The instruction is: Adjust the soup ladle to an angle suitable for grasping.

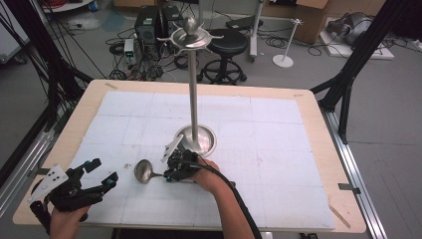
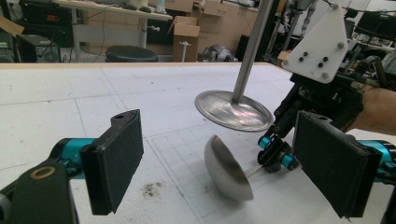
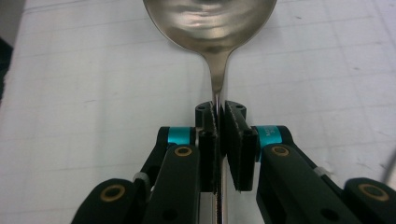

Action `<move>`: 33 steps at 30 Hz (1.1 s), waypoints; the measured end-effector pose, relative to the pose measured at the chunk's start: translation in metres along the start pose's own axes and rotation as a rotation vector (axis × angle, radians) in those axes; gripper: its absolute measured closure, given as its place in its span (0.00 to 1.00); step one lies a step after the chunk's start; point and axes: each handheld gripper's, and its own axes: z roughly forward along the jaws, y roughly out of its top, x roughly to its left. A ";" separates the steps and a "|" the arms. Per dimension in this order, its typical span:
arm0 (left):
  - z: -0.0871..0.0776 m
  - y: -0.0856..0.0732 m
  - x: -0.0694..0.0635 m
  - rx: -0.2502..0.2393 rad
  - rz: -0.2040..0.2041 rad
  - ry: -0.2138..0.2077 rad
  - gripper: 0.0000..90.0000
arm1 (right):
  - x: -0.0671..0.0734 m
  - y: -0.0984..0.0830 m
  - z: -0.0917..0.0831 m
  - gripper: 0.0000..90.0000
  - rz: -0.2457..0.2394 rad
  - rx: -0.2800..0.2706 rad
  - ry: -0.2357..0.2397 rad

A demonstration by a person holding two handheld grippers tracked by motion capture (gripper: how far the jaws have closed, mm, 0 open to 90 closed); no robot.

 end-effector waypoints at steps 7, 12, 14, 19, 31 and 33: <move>-0.001 0.000 0.000 0.000 0.000 -0.001 0.19 | 0.006 -0.005 -0.008 0.66 0.062 -0.025 -0.071; -0.001 0.000 0.000 0.003 0.003 0.000 0.19 | 0.022 -0.032 -0.044 0.63 0.144 -0.188 -0.201; 0.000 0.000 -0.001 0.002 0.005 -0.002 0.19 | 0.032 -0.047 -0.061 0.63 0.192 -0.229 -0.259; 0.001 0.000 -0.002 0.011 0.012 0.000 0.19 | 0.054 -0.085 -0.089 0.71 0.272 -0.285 -0.357; 0.005 0.000 -0.005 0.011 0.009 -0.009 0.19 | 0.086 -0.151 -0.104 1.00 0.426 -0.224 -0.432; 0.005 0.000 -0.005 0.012 0.015 -0.010 0.19 | 0.084 -0.150 -0.098 1.00 0.435 -0.202 -0.411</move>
